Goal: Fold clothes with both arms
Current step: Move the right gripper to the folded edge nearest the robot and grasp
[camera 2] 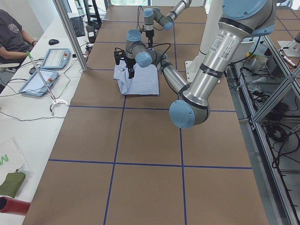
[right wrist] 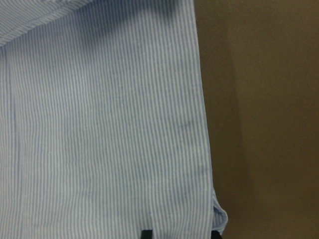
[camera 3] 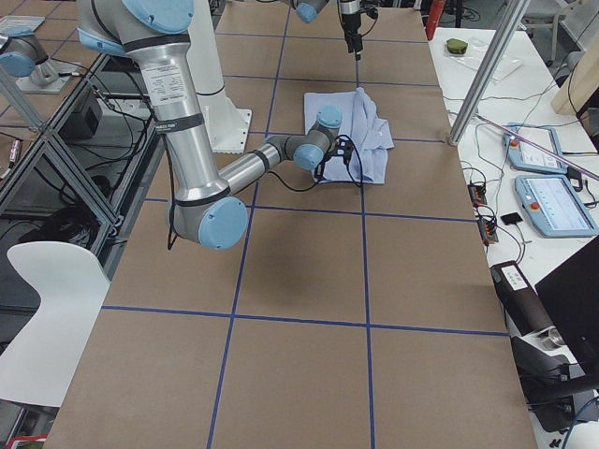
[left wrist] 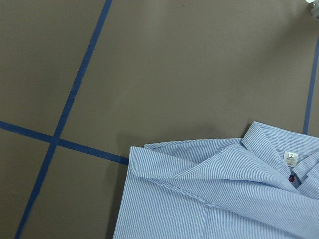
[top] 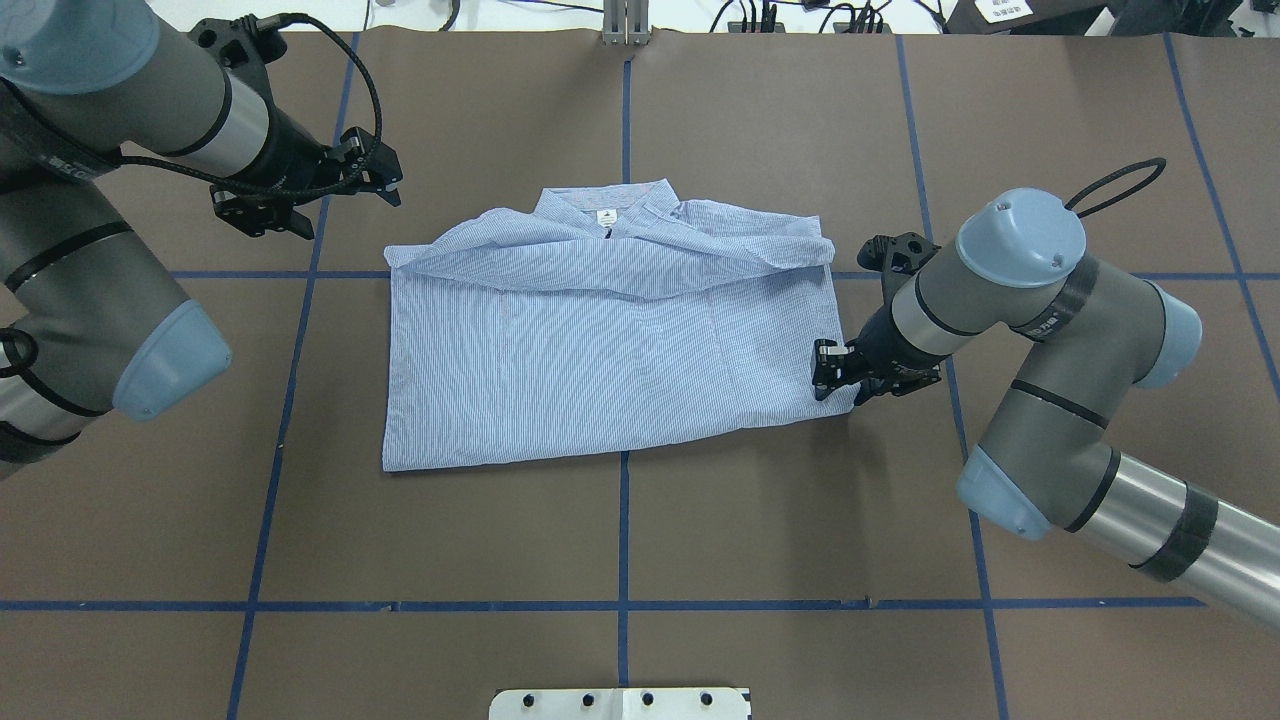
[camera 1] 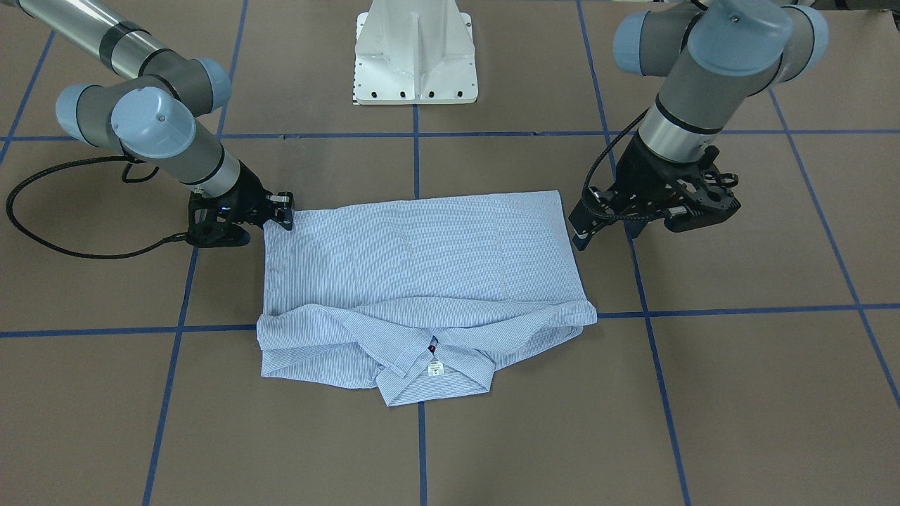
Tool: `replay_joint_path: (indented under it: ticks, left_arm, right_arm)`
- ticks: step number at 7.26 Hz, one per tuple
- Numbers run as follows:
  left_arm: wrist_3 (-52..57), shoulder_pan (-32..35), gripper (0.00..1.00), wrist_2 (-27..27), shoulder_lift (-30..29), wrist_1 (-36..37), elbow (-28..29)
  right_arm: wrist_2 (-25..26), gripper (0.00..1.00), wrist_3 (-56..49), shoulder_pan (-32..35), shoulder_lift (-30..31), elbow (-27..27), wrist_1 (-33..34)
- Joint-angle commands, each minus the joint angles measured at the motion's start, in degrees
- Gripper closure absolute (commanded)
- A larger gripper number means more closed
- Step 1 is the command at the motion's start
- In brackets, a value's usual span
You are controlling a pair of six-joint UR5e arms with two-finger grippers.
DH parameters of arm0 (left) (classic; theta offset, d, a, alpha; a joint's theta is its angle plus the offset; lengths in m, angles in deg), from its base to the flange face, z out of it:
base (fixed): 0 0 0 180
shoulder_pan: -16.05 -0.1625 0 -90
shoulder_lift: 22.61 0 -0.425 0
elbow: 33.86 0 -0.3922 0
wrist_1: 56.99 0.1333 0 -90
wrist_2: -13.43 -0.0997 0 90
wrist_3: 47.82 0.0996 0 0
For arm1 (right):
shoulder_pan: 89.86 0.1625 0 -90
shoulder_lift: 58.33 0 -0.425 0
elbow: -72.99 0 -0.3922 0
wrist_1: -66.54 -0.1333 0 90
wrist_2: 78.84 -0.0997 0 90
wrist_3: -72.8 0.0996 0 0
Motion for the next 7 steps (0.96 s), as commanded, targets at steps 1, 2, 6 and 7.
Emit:
replay_joint_path:
  ticks: [1, 2, 6, 7]
  left_arm:
    - [0.0, 0.08, 0.01, -0.01, -0.09, 0.0, 0.01]
    - [0.0, -0.01, 0.01, -0.01, -0.09, 0.0, 0.01]
    - [0.0, -0.01, 0.01, -0.18, -0.09, 0.0, 0.19]
    - [0.0, -0.01, 0.01, -0.18, -0.09, 0.0, 0.19]
  right_arm:
    - [-0.08, 0.54, -0.32, 1.34, -0.14, -0.1, -0.07]
    - [0.01, 0.54, -0.76, 1.87, -0.05, -0.1, 0.02]
    - [0.1, 0.56, 0.12, 1.18, -0.14, -0.02, 0.02]
    - [0.19, 0.56, 0.12, 0.65, -0.14, 0.07, 0.02]
